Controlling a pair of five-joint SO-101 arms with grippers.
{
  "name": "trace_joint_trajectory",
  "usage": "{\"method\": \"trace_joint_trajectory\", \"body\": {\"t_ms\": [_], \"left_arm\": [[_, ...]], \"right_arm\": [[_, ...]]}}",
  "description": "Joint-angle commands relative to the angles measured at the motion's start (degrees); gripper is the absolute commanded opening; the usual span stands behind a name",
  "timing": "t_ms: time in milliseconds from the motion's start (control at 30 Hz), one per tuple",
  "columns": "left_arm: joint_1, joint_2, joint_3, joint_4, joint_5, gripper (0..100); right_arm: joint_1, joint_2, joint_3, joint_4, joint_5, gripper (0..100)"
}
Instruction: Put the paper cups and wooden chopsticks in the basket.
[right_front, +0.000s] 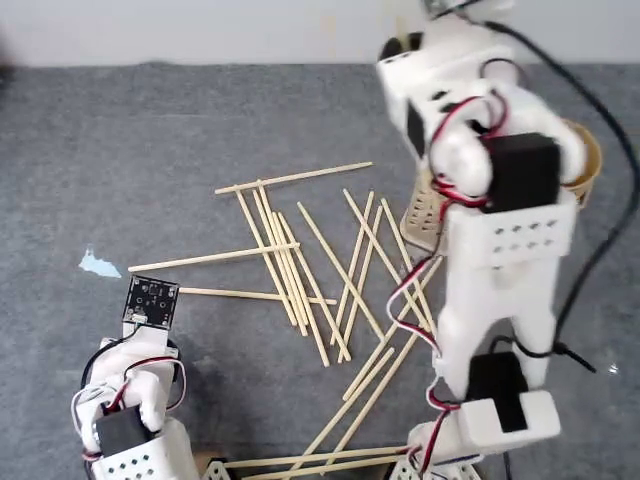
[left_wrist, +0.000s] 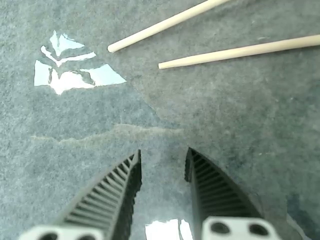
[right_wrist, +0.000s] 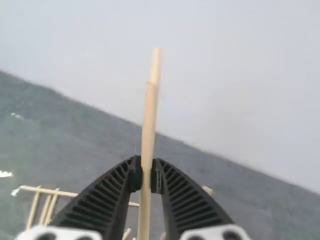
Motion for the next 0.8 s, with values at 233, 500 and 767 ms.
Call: {"method": "trace_joint_trajectory", "body": {"t_ms": [233, 500, 767], "left_arm": [[0.3, -0.4, -0.7, 0.4, 0.4, 14], [0.3, -0.4, -0.7, 0.4, 0.4, 14], [0.3, -0.4, -0.7, 0.4, 0.4, 14]], "right_arm": [[8.5, -6.6, -2.6, -5.4, -2.5, 0.8], [9.9, -7.3, -2.5, -9.0, -6.9, 0.8], [9.8, -8.9, -2.5, -2.4, -8.7, 0.8]]}}
